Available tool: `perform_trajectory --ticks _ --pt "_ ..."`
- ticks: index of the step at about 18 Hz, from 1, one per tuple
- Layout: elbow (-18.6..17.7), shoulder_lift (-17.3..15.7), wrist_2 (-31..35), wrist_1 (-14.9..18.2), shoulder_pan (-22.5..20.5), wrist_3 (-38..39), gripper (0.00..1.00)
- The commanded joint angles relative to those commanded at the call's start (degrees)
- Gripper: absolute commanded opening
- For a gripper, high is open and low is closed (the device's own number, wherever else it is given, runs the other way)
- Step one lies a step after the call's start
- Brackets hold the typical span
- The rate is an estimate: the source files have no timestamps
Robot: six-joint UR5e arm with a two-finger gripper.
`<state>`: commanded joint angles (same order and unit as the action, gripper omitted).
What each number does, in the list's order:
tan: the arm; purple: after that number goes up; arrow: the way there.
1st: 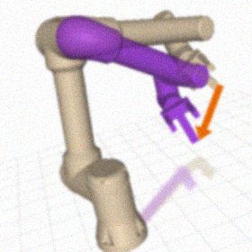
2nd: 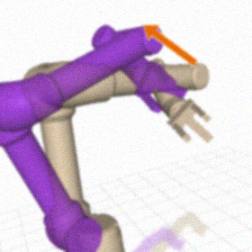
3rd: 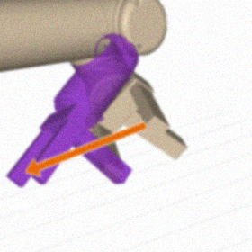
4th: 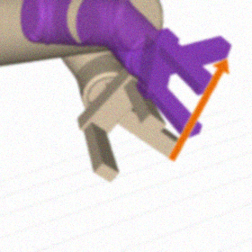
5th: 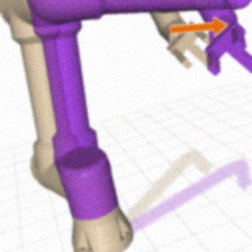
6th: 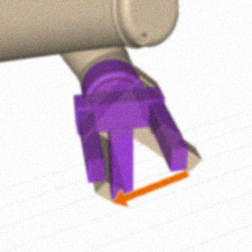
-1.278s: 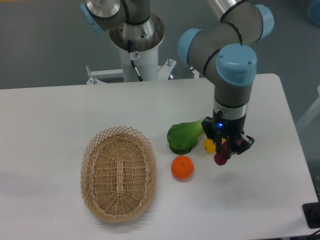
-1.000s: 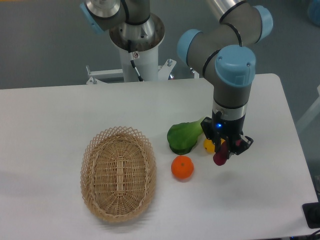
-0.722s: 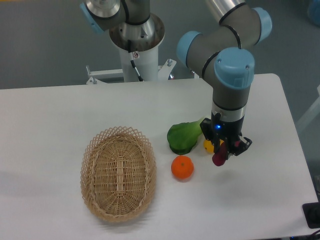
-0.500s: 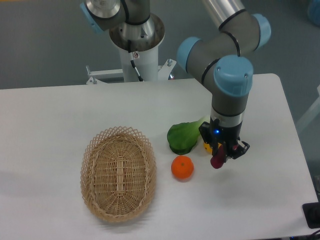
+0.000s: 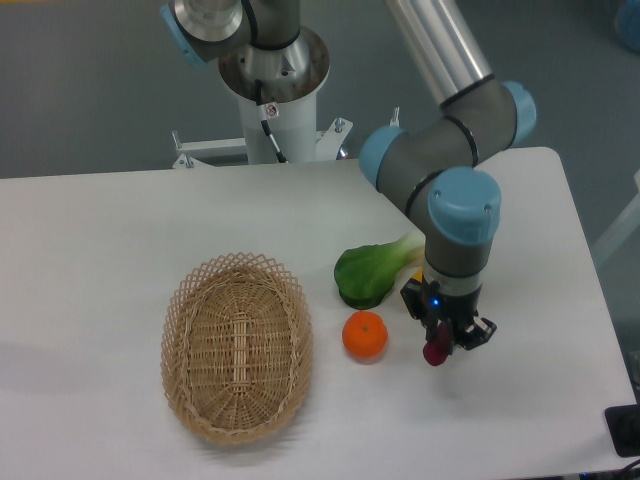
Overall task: Place the sweet potato on the table
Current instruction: 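Lower the held purple sweet potato toward the table with the gripper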
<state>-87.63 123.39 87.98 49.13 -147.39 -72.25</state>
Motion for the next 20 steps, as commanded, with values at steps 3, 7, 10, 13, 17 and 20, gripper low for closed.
perform_trajectory --ticks 3,7,10,13,17,20 --pt "-0.26 1.23 0.09 -1.75 0.00 0.00 0.31" --pt "-1.05 1.76 0.35 -2.20 0.00 0.26 0.34" --pt "-2.46 1.59 1.14 -3.60 0.00 0.17 0.34" --pt "-2.28 1.41 1.14 -3.60 0.00 0.09 0.38" --pt "-2.02 1.15 1.23 -3.69 0.00 0.96 0.94" --pt "-1.41 0.45 1.05 -3.60 0.00 1.05 1.00"
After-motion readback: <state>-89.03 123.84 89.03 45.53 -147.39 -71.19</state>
